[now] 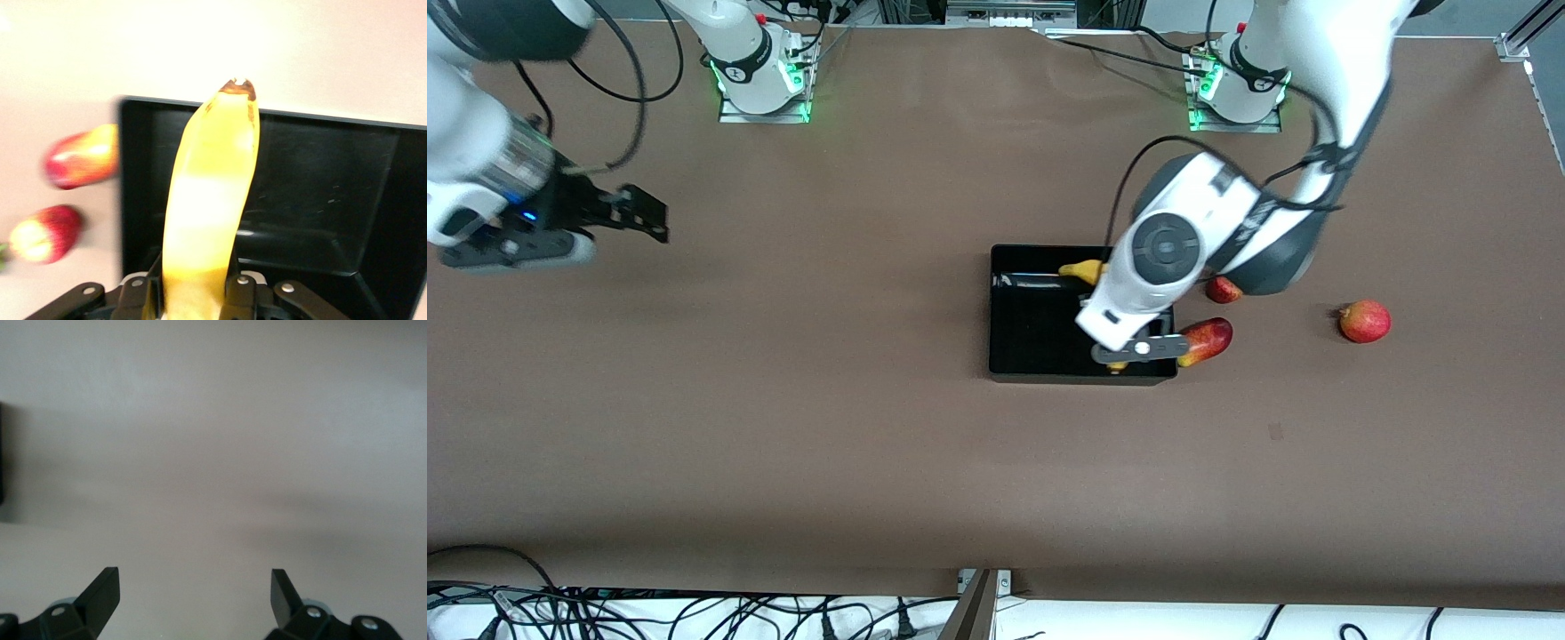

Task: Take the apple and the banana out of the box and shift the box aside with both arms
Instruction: 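Lift the banana out with the left gripper while the right gripper reaches the box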

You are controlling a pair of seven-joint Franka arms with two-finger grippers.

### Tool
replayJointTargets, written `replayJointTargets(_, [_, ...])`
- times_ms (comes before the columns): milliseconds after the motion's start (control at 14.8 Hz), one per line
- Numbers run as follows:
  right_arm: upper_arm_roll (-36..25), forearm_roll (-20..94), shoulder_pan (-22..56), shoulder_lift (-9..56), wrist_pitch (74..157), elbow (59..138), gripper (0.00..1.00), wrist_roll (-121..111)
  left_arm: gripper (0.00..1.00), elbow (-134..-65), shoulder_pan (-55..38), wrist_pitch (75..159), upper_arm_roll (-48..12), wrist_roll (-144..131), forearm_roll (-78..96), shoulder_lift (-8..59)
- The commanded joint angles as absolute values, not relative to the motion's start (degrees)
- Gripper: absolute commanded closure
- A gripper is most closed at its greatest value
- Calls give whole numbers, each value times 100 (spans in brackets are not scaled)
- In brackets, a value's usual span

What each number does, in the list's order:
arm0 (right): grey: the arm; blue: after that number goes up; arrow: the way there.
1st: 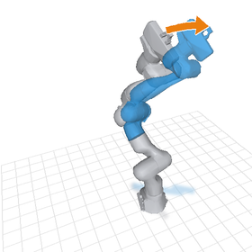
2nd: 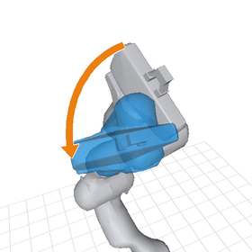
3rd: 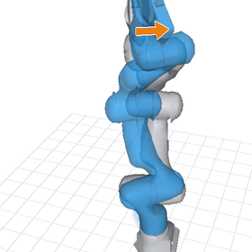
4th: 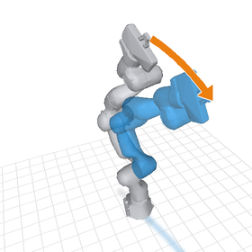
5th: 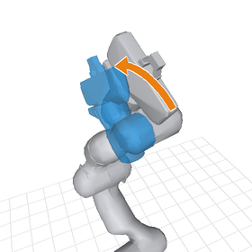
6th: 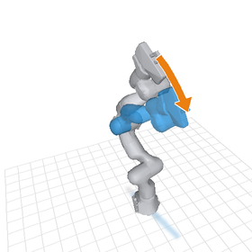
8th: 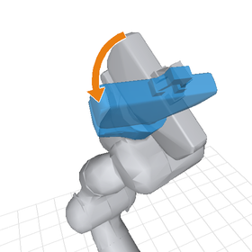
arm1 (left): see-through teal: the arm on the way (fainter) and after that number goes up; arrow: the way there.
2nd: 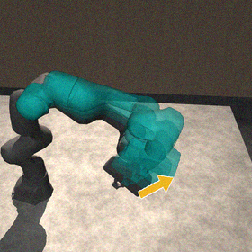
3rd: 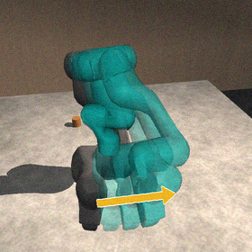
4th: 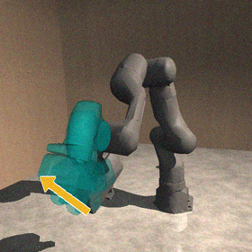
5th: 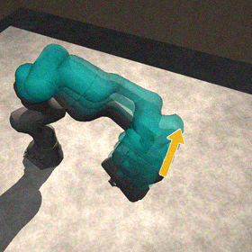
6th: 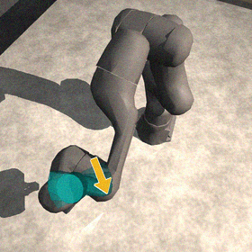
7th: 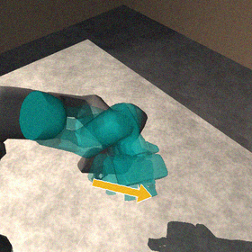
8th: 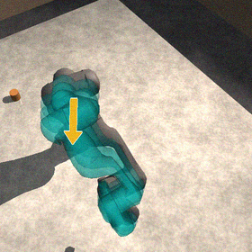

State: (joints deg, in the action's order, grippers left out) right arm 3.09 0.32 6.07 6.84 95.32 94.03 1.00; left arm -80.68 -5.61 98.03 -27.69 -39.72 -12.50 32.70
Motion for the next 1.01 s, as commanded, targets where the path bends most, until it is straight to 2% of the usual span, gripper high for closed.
replayJointTargets(0, [307,44,826,1336,9563,9193,0,-26,95,-7857,6,9081,-2768,-2896,-1160,3191])
replayJointTargets(270, [369,52,1527,1519,9746,9193,0,140,96,-7963,1026,8938,-2742,-444,-1178,3252])
replayJointTargets(539, [378,421,2581,2221,10816,9193,0,1955,97,-8296,1510,9087,-2733,718,-2055,3270])
replayJointTargets(674, [378,606,3074,2739,11615,9098,0,2870,97,-8620,1862,9507,-2742,1289,-2065,3331])
replayJointTargets(809, [378,633,3504,3380,12223,8695,0,3390,96,-9120,2187,10296,-2742,1861,-2074,3418])
replayJointTargets(944, [369,607,3840,3935,12340,8141,2,3786,96,-9517,2433,11097,-2733,2170,-2083,3594])
